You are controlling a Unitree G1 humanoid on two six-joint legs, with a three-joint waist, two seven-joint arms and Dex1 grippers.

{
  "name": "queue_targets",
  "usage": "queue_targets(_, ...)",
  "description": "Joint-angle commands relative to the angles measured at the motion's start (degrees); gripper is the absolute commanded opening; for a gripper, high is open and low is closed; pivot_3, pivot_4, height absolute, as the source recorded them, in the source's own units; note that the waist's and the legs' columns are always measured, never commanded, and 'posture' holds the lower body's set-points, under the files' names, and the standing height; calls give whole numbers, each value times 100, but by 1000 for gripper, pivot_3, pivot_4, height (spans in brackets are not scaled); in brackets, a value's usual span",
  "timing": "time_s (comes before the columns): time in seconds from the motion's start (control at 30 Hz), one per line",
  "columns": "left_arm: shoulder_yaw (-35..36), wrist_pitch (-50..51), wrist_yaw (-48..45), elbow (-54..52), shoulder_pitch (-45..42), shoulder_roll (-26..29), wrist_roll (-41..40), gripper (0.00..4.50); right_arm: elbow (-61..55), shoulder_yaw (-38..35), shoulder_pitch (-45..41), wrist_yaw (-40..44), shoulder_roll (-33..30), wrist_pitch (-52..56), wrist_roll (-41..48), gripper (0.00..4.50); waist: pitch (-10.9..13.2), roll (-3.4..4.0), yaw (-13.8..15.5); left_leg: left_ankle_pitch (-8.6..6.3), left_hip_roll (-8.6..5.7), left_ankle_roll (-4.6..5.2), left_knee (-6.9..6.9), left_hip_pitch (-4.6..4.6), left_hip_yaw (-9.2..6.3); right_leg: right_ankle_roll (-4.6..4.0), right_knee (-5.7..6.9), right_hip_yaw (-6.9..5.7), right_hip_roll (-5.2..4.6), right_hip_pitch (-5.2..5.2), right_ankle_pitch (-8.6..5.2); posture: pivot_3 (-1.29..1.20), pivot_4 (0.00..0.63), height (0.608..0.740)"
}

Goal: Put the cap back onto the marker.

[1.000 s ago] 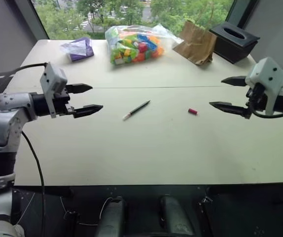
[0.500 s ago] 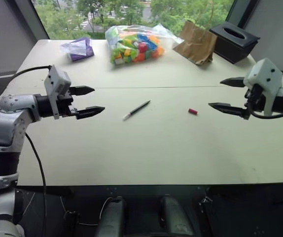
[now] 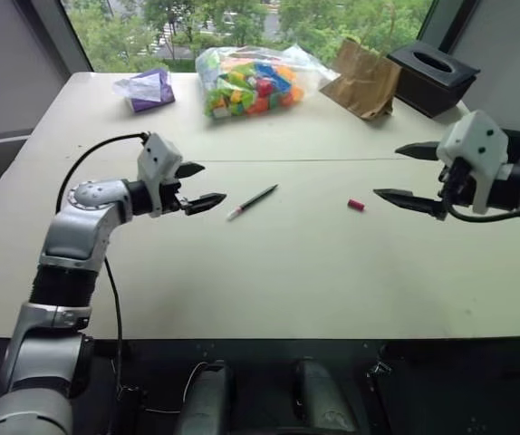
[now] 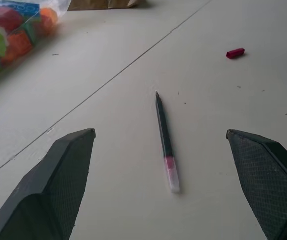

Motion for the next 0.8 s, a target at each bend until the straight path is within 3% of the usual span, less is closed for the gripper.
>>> queue_targets(0.03,-194,-579,268,597,-265,-326,425,4383,-268,-115,36,-133,34,30,10,3897,0,0,-1,0,-1,0,0,-3,-1,0,0,-1,0,-1,0,0,150,740)
queue_targets(0.37,-415,-1627,832,2366,-864,-1283,1111,4383,-570,-182,248,-422,162,194,62,3897,-1,-1,8,0,-12,0,5,-7,-6,1,6,0,-7,-5,1,0,150,740)
queue_targets(0.8,-316,-2284,1226,4467,-1494,-1824,1523,4383,-575,-179,309,-506,216,101,13,3897,-4,-5,28,1,-18,1,11,-7,-8,8,9,-1,-10,-2,5,0,150,740)
